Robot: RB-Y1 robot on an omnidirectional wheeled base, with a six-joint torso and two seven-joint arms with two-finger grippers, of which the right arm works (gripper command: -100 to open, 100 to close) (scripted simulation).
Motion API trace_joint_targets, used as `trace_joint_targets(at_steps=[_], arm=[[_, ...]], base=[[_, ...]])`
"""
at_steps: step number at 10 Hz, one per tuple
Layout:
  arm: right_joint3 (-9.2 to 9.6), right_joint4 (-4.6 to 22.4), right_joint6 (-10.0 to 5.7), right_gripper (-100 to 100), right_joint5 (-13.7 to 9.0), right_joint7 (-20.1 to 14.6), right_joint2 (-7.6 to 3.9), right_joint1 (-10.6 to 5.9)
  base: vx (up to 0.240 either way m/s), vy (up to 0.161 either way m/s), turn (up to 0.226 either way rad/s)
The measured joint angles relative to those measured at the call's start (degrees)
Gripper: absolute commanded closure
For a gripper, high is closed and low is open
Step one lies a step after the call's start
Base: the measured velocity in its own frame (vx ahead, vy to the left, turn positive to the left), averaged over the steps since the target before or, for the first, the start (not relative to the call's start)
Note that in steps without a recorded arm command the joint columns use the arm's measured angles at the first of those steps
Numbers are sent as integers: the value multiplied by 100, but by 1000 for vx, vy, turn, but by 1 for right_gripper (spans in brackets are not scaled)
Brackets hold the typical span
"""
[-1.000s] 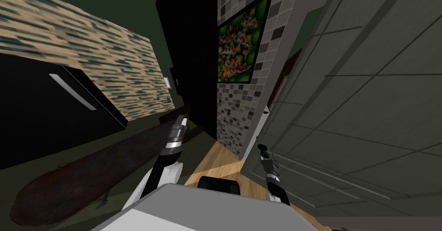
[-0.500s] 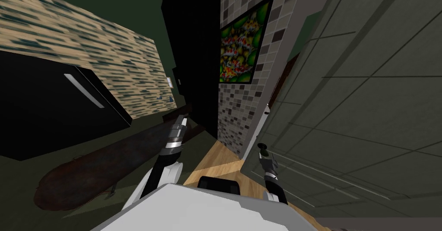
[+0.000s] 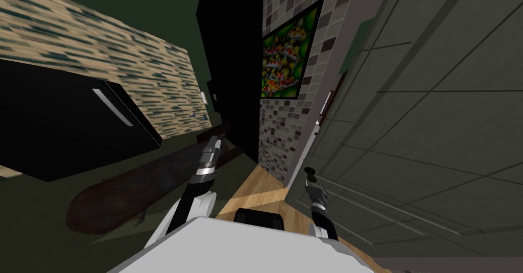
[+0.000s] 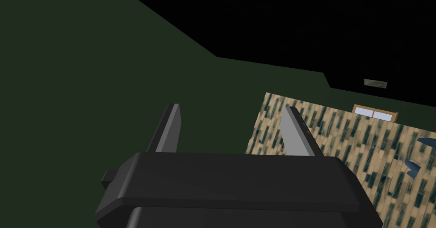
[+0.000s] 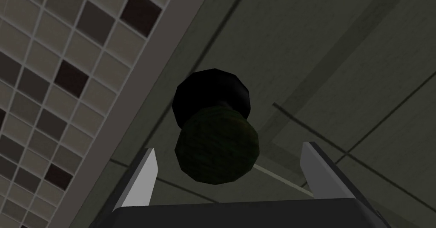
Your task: Pull the door open
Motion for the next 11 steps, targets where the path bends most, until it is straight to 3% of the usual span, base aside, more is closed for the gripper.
trace_joint_targets(at_steps=[11], arm=[[279,-234,90,-100,-689,-1555,181,19]], base=[[-54,-9,40]])
